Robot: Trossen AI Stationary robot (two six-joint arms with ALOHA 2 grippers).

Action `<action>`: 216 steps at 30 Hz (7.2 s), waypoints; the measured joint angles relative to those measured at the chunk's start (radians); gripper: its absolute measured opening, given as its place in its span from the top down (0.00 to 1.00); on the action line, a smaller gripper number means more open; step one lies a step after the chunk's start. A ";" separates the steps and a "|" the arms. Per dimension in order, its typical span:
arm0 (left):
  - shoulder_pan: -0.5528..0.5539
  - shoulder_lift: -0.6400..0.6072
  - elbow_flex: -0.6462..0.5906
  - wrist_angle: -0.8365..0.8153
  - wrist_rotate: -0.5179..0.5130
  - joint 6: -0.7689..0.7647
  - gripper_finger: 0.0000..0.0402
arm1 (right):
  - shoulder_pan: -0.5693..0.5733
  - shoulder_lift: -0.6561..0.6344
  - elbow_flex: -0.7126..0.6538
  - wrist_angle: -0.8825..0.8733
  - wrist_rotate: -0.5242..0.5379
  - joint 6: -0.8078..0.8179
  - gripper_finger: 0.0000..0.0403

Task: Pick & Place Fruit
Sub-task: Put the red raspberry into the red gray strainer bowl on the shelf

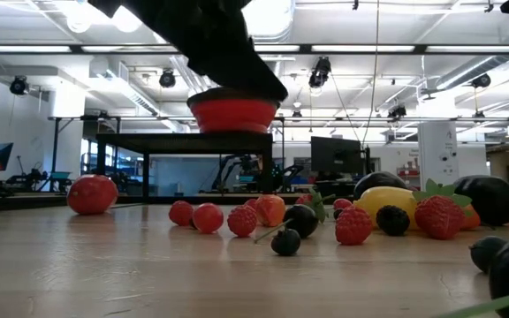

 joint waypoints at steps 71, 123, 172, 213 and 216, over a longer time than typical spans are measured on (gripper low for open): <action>-0.108 0.068 0.111 -0.104 -0.055 -0.060 0.60 | 0.000 0.000 0.000 0.000 0.000 0.001 0.98; -0.211 0.148 0.109 -0.247 -0.197 -0.286 0.71 | 0.000 0.000 0.000 0.000 0.000 0.001 0.98; 0.031 -0.003 -0.064 -0.354 0.124 -0.203 0.45 | 0.000 0.000 0.000 0.000 0.000 0.001 0.98; 0.036 0.003 -0.297 -0.020 0.124 -0.188 0.64 | 0.000 0.000 0.000 0.000 0.000 0.000 0.98; 0.036 0.003 -0.298 -0.004 0.128 -0.172 0.68 | 0.000 0.000 0.000 0.000 0.000 0.002 0.98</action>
